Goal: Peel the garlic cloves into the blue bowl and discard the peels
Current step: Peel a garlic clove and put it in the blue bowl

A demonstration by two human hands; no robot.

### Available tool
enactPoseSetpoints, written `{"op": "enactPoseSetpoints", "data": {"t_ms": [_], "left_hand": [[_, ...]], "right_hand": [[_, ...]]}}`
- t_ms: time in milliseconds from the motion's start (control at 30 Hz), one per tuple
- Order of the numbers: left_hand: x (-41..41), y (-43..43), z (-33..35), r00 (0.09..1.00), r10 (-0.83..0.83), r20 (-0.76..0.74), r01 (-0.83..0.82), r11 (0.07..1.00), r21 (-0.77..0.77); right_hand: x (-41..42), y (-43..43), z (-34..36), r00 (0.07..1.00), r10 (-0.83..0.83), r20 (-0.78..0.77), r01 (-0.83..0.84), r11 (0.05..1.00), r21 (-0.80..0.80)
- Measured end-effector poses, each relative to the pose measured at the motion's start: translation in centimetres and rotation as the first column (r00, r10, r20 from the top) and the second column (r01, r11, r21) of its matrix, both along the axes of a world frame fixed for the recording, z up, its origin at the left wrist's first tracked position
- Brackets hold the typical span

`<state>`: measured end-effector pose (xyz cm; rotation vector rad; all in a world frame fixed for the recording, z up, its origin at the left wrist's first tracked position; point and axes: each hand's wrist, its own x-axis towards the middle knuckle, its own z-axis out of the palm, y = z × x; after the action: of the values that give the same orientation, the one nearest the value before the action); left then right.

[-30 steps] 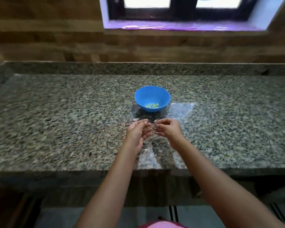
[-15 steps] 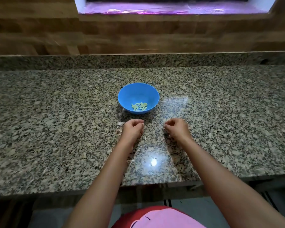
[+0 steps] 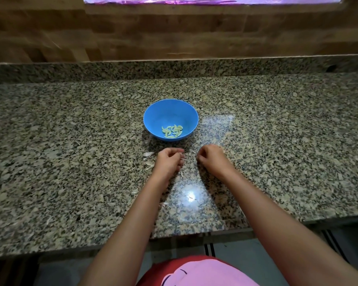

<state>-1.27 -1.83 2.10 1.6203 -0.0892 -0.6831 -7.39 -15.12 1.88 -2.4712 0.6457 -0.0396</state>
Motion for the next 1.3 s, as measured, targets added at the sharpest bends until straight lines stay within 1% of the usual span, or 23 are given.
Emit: {"op": "enactPoseSetpoints", "data": {"t_ms": [133, 333, 467, 567, 700, 933, 1000, 1067, 1133, 1200, 1233, 1300], "left_hand": [[0.3, 0.5, -0.1, 1.000, 0.012, 0.014, -0.012, 1.000, 0.002], [0.8, 1.2, -0.4, 0.999, 0.035, 0.007, -0.035, 0.999, 0.001], [0.8, 1.3, -0.2, 0.999, 0.042, 0.004, -0.042, 0.999, -0.011], [0.8, 1.2, -0.2, 0.999, 0.041, 0.005, -0.041, 0.999, -0.013], [0.5, 1.1, -0.2, 0.999, 0.037, -0.016, -0.037, 0.999, -0.015], [0.0, 1.2, -0.3, 1.000, 0.020, 0.004, -0.020, 1.000, 0.008], [0.0, 1.4, -0.3, 1.000, 0.017, 0.012, -0.018, 1.000, 0.015], [0.0, 1.6, -0.4, 1.000, 0.017, 0.022, -0.018, 1.000, 0.025], [0.2, 2.1, -0.4, 0.999, 0.030, 0.027, -0.031, 0.999, 0.024], [0.4, 2.5, -0.4, 0.999, 0.048, 0.022, -0.048, 0.999, 0.015], [0.5, 2.7, -0.4, 0.998, 0.056, 0.018, -0.056, 0.998, 0.006], [0.7, 2.8, -0.3, 0.997, 0.070, 0.013, -0.070, 0.997, -0.012]], "right_hand": [[1.0, 0.0, -0.1, 0.997, -0.037, 0.071, 0.035, 0.999, 0.017], [2.0, 0.3, -0.4, 1.000, 0.016, 0.008, -0.016, 1.000, -0.004], [1.3, 0.4, -0.1, 0.995, 0.100, 0.006, -0.099, 0.989, -0.107], [0.6, 0.2, -0.3, 0.993, 0.118, -0.014, -0.118, 0.981, -0.151], [0.9, -0.2, -0.1, 0.983, 0.151, -0.109, -0.166, 0.975, -0.148], [3.0, 0.0, 0.2, 0.960, 0.084, -0.267, -0.139, 0.971, -0.195], [3.0, 0.3, 0.5, 0.959, 0.060, -0.277, -0.115, 0.975, -0.188], [2.6, 0.4, 0.4, 0.970, 0.024, -0.242, -0.057, 0.990, -0.127], [1.9, 0.6, 0.5, 0.986, -0.019, -0.167, 0.023, 1.000, 0.021], [1.0, 1.2, 1.2, 0.996, -0.061, -0.071, 0.074, 0.977, 0.198], [0.7, 1.6, 1.9, 0.997, -0.071, -0.010, 0.071, 0.959, 0.275], [0.9, 2.4, 3.8, 0.990, -0.083, 0.117, 0.035, 0.930, 0.366]]}}
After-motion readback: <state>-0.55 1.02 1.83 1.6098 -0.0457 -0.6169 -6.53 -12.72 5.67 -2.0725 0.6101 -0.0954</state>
